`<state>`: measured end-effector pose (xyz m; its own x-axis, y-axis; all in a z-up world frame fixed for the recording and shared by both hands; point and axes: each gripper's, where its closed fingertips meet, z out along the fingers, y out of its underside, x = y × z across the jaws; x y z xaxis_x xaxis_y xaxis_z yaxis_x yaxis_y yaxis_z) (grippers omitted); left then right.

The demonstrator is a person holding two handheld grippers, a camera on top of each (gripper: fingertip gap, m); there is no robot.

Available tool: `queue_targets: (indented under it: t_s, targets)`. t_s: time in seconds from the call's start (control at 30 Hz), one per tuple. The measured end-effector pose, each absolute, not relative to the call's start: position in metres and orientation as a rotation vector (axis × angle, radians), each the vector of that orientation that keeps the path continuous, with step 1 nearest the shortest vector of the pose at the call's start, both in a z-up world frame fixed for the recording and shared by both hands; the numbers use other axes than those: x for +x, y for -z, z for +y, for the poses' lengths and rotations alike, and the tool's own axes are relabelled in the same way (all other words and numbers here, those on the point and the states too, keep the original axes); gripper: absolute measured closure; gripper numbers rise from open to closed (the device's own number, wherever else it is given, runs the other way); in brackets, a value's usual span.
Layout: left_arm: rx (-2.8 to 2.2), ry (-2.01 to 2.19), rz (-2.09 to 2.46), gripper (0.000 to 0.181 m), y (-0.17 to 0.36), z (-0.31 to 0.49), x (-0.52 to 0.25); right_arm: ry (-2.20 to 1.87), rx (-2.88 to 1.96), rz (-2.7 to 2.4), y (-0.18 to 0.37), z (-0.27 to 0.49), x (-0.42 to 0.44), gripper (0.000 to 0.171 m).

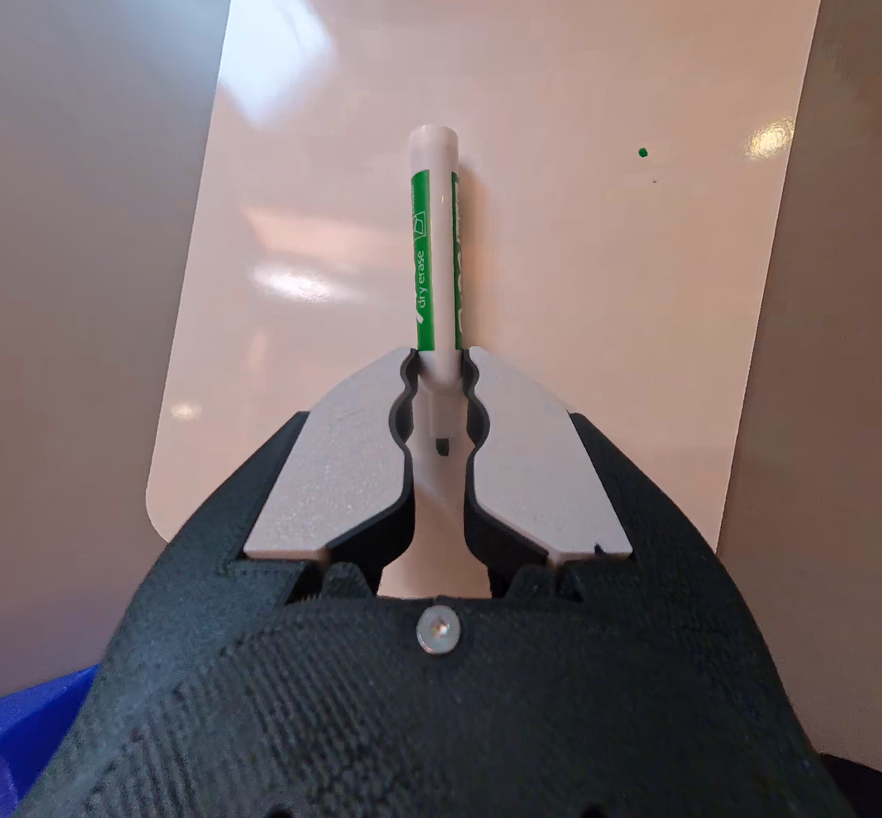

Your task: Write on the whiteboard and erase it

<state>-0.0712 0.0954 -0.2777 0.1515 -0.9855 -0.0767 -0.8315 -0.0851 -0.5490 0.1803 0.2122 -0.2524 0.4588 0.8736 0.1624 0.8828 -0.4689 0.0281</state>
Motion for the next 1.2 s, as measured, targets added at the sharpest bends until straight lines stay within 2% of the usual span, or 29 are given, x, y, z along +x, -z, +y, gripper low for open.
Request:
queue_targets:
  t_s: [0.1, 0.17, 0.27, 0.37, 0.47, 0.53, 0.8, 0.9, 1.03, 1.2]
  targets:
    - [-1.966, 0.438, 1.73, 0.163, 0.278, 0.095, -0.073, 0.339, -2.788, -1.556, 0.27, 0.215, 0.192, 0.103]
    - [-1.962, 0.432, 1.738, 0.163, 0.278, 0.094, -0.075, 0.347, -2.814, -1.529, 0.276, 0.22, 0.193, 0.118]
    - [-1.961, 0.43, 1.741, 0.163, 0.278, 0.093, -0.078, 0.185, -2.657, -1.559, 0.255, 0.217, 0.163, 0.12]
    - [-1.964, 0.436, 1.741, 0.163, 0.278, 0.092, -0.08, -0.1, -2.356, -1.86, 0.228, 0.143, 0.093, 0.12]
    - [-1.975, 0.448, 1.737, 0.163, 0.278, 0.095, -0.08, -0.057, -2.168, -2.209, 0.25, 0.059, 0.055, 0.12]
    - [-1.986, 0.46, 1.728, 0.163, 0.278, 0.096, -0.079, 0.018, -2.095, -2.31, 0.266, 0.034, 0.038, 0.12]
    - [-2.015, 0.477, 1.689, 0.163, 0.278, 0.098, -0.084, 0.174, -1.919, -2.444, 0.271, 0.024, -0.015, 0.12]
    - [-2.018, 0.47, 1.692, 0.163, 0.278, 0.098, -0.084, 0.273, -1.969, -2.437, 0.271, 0.039, 0.0, 0.119]
    - [-2.019, 0.47, 1.697, 0.163, 0.278, 0.096, -0.083, 0.256, -2.038, -2.401, 0.27, 0.043, 0.016, 0.12]
    - [-2.024, 0.473, 1.692, 0.163, 0.278, 0.095, -0.082, 0.196, -1.887, -2.446, 0.271, 0.026, -0.021, 0.119]
